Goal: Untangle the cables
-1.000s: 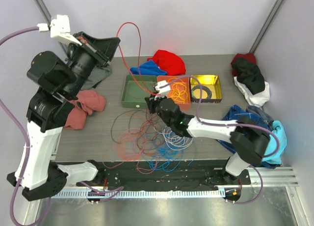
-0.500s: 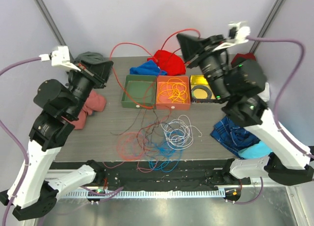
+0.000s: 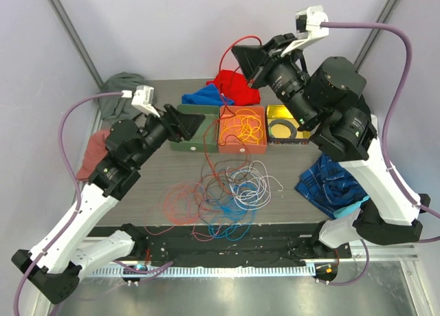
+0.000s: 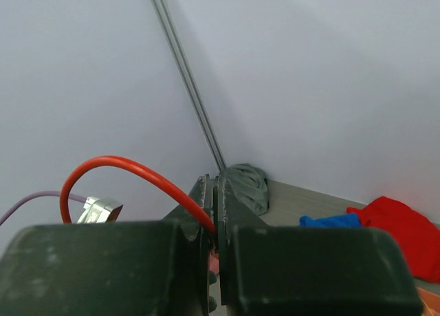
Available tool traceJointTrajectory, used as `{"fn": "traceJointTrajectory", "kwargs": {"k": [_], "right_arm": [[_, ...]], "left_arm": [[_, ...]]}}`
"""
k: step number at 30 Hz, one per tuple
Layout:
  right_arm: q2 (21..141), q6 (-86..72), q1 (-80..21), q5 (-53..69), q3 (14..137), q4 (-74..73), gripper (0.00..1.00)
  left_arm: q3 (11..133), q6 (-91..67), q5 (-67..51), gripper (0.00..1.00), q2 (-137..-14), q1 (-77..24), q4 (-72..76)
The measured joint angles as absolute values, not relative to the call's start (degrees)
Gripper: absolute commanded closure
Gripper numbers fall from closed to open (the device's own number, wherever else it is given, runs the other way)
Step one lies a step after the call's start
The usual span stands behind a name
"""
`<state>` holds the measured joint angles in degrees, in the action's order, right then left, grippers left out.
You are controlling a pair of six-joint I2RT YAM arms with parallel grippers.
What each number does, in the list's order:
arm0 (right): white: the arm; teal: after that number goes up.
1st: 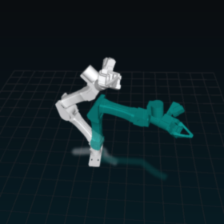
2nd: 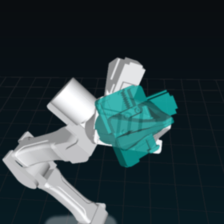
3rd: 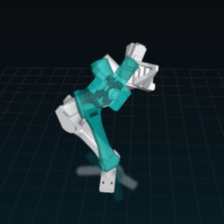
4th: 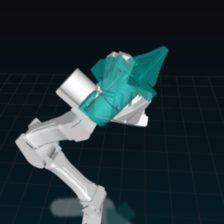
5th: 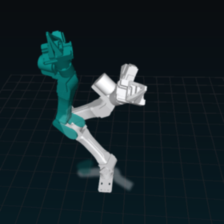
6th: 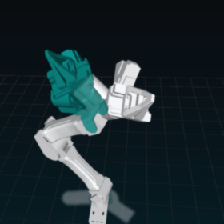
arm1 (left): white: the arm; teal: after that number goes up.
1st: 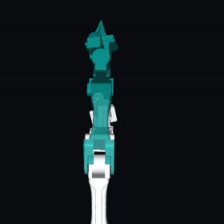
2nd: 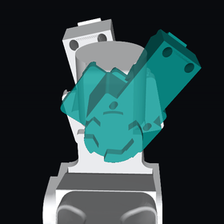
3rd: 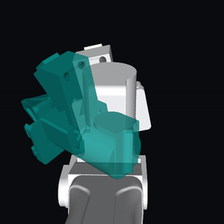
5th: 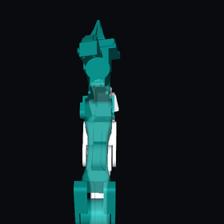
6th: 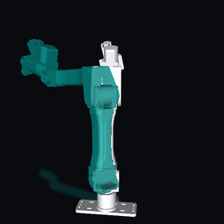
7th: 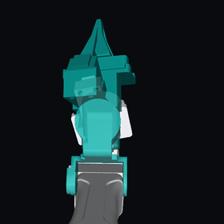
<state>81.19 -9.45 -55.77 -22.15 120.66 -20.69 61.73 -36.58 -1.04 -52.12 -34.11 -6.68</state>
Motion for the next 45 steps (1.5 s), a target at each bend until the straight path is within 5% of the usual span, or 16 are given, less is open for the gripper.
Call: {"fn": "traceJointTrajectory", "kwargs": {"k": [4,5,27,29,32,33,36,39,45], "right_arm": [[81.41,-10.04,-55.77,-21.32,120.68,-22.57,0.99],[81.41,-10.09,-55.77,-21.21,120.92,-22.79,0.99],[82.37,-16.38,-55.77,-15.27,126.19,-25.28,0.99],[82.11,-17.32,-55.77,-14.20,125.82,-25.39,0.99],[81.14,-18.48,-55.77,-12.88,124.77,-25.39,0.99],[80.58,-18.72,-55.77,-12.62,124.29,-25.39,0.99],[78.02,-19.11,-55.77,-12.47,121.89,-25.08,0.99],[73.60,-19.07,-55.77,-12.99,116.51,-24.14,0.98],[59.90,-18.61,-55.77,-15.88,96.79,-18.81,0.76]], "left_arm": [[59.57,-37.26,-5.54,0.14,-52.99,-34.13,-2.57],[59.02,-37.30,-6.17,0.01,-53.04,-34.15,-1.80],[42.52,-35.75,-9.39,0.00,-60.75,-40.86,21.37],[42.74,-35.38,-8.12,0.04,-63.42,-40.86,21.65],[43.40,-34.87,-6.02,0.32,-66.96,-40.86,21.65],[43.81,-34.54,-5.58,0.58,-67.77,-40.86,21.50],[46.26,-33.52,-4.73,1.00,-69.19,-40.86,20.27],[50.43,-32.01,-3.77,1.00,-69.14,-40.86,16.36],[65.73,-28.01,2.35,1.00,-67.09,-40.86,-1.52]]}}
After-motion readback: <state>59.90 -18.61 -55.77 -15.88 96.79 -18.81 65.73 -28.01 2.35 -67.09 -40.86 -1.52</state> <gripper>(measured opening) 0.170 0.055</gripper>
